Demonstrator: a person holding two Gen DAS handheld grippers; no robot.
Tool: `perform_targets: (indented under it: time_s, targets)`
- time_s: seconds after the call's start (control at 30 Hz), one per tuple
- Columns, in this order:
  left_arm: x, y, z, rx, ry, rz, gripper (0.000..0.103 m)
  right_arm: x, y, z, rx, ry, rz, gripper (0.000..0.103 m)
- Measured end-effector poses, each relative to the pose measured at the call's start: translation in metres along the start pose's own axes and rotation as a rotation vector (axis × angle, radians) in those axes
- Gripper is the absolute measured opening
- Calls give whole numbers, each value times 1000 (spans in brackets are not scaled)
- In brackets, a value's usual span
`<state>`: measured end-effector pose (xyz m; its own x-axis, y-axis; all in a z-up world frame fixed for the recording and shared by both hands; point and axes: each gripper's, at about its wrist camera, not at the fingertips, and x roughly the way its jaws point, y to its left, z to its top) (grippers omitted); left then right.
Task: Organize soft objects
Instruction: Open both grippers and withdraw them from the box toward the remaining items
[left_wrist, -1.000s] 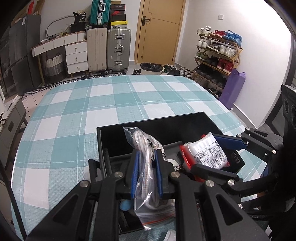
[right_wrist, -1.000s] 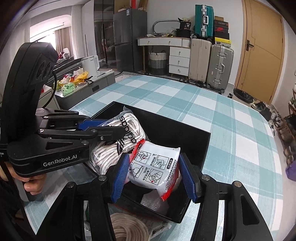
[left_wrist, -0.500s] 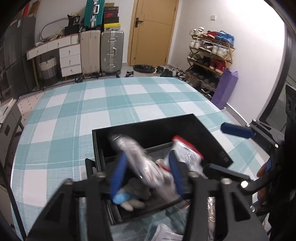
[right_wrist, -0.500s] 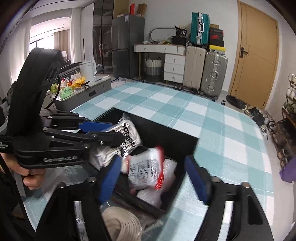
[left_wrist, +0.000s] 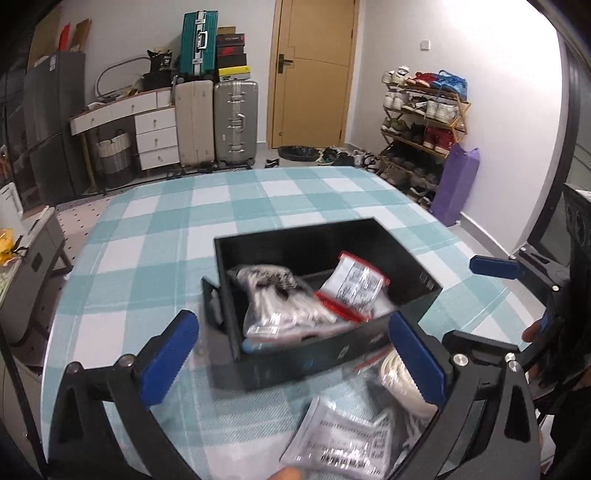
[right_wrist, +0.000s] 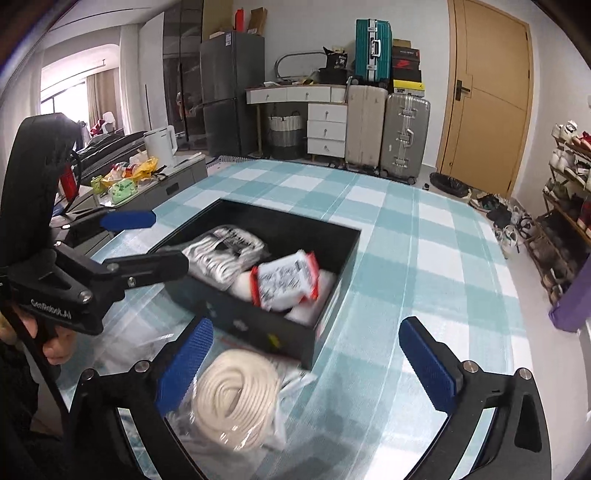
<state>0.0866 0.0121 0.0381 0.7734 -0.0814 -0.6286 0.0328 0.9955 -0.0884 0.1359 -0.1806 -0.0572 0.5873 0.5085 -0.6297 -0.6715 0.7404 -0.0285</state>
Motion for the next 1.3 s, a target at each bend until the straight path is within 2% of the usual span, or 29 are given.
perform_targets:
  time_s: [0.23, 0.53, 0.8, 1.3]
  targets:
    - [-9, 6, -21, -25, 18, 3, 103, -5, 9, -14, 25, 14, 39, 102]
    - [-12, 0, -37, -6, 30, 13, 103, -1, 17, -22, 14, 41, 78, 102]
    - [-4, -2, -44, -10, 58, -13, 103, 11, 21, -28, 6, 101, 92, 102]
    - [3, -3, -48, -7, 89, -29, 103, 20, 22, -33, 15, 137, 112, 102]
